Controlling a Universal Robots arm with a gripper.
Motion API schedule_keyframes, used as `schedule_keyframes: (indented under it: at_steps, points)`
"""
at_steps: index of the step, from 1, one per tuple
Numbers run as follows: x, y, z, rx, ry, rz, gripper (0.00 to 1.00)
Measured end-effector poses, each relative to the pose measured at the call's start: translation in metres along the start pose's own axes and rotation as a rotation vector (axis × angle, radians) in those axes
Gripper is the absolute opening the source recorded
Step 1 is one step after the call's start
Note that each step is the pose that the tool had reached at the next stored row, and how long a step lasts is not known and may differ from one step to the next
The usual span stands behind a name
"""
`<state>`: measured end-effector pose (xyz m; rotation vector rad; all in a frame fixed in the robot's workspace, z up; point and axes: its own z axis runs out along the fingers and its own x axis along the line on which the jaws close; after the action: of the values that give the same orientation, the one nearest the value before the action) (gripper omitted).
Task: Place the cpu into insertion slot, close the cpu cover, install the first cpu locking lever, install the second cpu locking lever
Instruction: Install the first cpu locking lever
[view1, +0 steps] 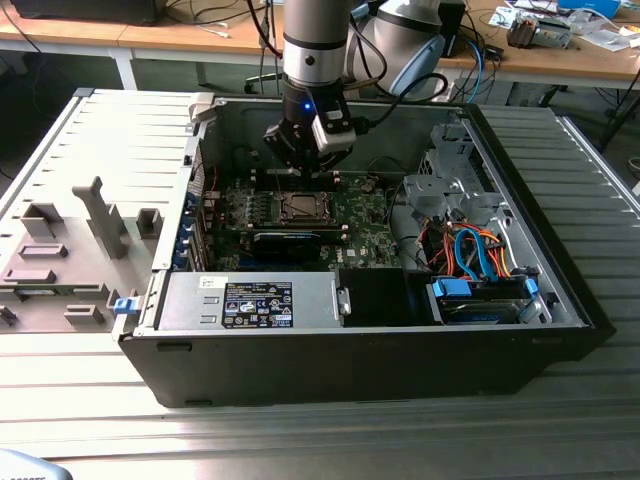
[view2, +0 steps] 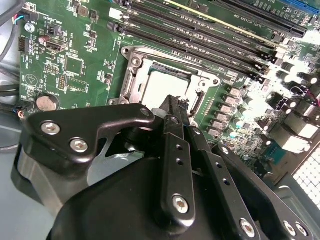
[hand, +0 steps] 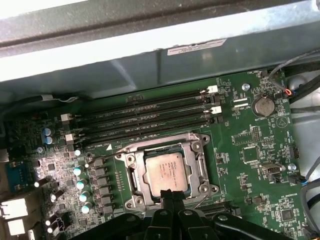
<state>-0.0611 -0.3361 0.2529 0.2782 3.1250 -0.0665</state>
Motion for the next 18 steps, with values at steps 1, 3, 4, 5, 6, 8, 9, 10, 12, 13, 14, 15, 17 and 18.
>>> schedule_keyframes:
  at_steps: [1, 3, 4, 5, 6, 8, 9, 10, 12, 13, 14, 15, 17, 18]
  points:
    - [0.0000, 0.0000, 0.0000, 0.0000, -0.0002, -0.003, 0.11]
    - [0.0000, 0.0000, 0.0000, 0.0000, -0.0003, -0.008, 0.11]
    - [0.0000, 0.0000, 0.0000, 0.0000, -0.0004, -0.010, 0.11]
    - [0.0000, 0.0000, 0.0000, -0.0001, -0.0006, -0.013, 0.11]
    - [0.0000, 0.0000, 0.0000, -0.0001, -0.0007, -0.017, 0.11]
    - [0.0000, 0.0000, 0.0000, -0.0001, -0.0009, -0.021, 0.11]
    - [0.0000, 0.0000, 0.0000, -0.0001, -0.0010, -0.025, 0.11]
    - [0.0000, 0.0000, 0.0000, -0.0002, -0.0012, -0.027, 0.11]
    - [0.0000, 0.0000, 0.0000, -0.0003, -0.0014, -0.034, 0.11]
    - [0.0000, 0.0000, 0.0000, -0.0002, -0.0015, -0.036, 0.11]
    - [0.0000, 0.0000, 0.0000, -0.0003, -0.0016, -0.037, 0.11]
    - [0.0000, 0.0000, 0.0000, -0.0003, -0.0017, -0.039, 0.11]
    - [0.0000, 0.0000, 0.0000, -0.0003, -0.0019, -0.046, 0.11]
    - [0.0000, 0.0000, 0.0000, -0.0003, -0.0020, -0.048, 0.11]
